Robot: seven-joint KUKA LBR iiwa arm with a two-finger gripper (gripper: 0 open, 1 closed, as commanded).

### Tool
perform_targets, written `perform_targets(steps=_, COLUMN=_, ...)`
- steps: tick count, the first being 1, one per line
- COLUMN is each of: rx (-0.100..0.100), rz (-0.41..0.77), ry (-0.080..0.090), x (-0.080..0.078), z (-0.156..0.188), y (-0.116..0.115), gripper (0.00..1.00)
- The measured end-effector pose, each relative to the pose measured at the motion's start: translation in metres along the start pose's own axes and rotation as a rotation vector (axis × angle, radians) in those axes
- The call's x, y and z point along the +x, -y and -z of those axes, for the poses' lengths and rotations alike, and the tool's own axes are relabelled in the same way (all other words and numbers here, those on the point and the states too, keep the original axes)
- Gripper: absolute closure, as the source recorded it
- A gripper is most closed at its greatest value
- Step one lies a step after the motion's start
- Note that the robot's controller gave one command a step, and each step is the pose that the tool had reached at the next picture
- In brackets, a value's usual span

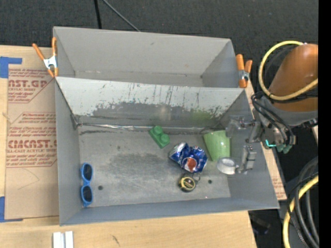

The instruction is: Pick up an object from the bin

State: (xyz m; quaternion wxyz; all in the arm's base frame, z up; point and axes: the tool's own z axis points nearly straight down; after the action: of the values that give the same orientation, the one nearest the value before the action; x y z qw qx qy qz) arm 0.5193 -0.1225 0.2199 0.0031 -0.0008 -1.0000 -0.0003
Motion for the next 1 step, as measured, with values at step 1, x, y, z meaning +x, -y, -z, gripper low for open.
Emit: perform_targets(steps=1, rx=-0.002, rz=-0.129, ry=0.003, x=-0.0177, z=-0.1247, y=-0.0461, gripper=0.0)
